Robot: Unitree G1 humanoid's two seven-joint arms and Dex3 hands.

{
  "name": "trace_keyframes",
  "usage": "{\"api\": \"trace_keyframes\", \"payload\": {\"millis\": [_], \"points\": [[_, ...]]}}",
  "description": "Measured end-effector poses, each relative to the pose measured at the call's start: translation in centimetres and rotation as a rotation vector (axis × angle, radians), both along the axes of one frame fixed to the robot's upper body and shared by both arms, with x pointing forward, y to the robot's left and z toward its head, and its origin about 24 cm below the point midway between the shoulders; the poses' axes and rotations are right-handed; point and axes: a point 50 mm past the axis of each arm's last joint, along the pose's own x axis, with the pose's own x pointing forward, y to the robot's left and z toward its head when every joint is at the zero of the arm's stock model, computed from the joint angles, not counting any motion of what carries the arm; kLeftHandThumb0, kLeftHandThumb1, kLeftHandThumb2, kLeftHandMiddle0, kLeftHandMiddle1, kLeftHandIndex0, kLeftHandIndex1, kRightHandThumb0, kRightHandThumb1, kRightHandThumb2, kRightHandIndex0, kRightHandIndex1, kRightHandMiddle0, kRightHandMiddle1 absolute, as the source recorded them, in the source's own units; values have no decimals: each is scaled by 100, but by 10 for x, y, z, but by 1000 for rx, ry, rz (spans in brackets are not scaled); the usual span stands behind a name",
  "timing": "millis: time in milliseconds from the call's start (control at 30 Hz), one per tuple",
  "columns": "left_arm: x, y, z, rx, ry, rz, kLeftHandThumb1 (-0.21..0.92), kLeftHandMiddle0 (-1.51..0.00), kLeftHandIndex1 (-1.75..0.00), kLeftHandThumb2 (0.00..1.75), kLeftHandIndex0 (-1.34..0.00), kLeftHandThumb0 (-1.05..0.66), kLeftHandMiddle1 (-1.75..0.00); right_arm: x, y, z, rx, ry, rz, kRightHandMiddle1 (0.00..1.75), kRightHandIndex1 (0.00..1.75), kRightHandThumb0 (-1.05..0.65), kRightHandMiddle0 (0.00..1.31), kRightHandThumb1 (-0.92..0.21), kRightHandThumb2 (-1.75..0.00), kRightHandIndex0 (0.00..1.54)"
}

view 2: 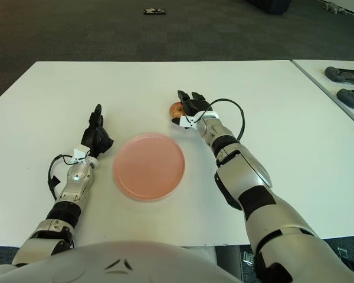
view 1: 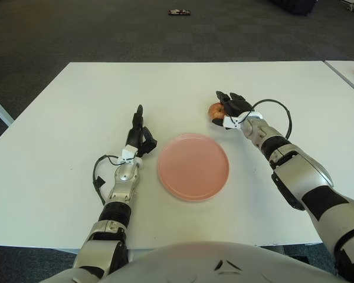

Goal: Put the apple into the plate.

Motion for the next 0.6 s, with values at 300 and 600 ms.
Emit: {"api": "trace_keyframes", "payload": {"millis": [300, 600], "points": [[0, 0, 0, 1, 2, 4, 92, -1, -11, 125, 0, -101, 0, 0, 1, 0, -14, -10, 5, 1, 0, -105, 1, -92, -73, 0], [0, -1, 0, -3, 3, 9, 92, -1, -13, 125, 0, -100, 0, -1, 1, -1, -23, -30, 11, 8, 1, -105, 4, -92, -71, 4]]}}
